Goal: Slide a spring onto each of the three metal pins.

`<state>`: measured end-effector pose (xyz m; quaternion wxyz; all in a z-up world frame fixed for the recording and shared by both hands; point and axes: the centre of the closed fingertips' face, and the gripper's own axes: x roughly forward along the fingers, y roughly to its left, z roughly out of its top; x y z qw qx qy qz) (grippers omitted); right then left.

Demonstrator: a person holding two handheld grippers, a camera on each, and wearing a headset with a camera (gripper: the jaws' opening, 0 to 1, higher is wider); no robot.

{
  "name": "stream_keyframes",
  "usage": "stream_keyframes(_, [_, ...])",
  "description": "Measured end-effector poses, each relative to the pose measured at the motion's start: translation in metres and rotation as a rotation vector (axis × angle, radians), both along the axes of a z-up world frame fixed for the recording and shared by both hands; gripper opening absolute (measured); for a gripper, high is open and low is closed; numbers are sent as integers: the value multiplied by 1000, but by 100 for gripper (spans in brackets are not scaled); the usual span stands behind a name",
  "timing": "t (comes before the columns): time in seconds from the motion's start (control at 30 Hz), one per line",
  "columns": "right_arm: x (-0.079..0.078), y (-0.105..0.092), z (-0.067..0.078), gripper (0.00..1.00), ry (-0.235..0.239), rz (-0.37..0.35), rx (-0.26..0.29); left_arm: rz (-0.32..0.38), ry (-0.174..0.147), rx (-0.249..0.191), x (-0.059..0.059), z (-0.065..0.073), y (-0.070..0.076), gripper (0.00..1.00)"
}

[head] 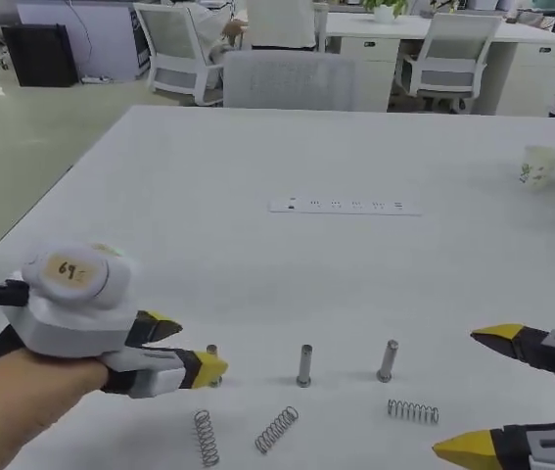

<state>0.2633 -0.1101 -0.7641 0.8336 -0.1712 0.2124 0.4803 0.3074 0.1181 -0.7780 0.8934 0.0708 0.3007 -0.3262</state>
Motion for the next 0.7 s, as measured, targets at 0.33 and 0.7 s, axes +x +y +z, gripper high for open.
stream_keyframes(0.33, [1, 0, 0, 81, 1, -1, -1, -9, -61, -107, -14, 20, 5, 54])
stream_keyframes(0.7, [1, 0, 0, 81, 2, 0, -3, -14, -110, -193, -30, 36, 8, 65])
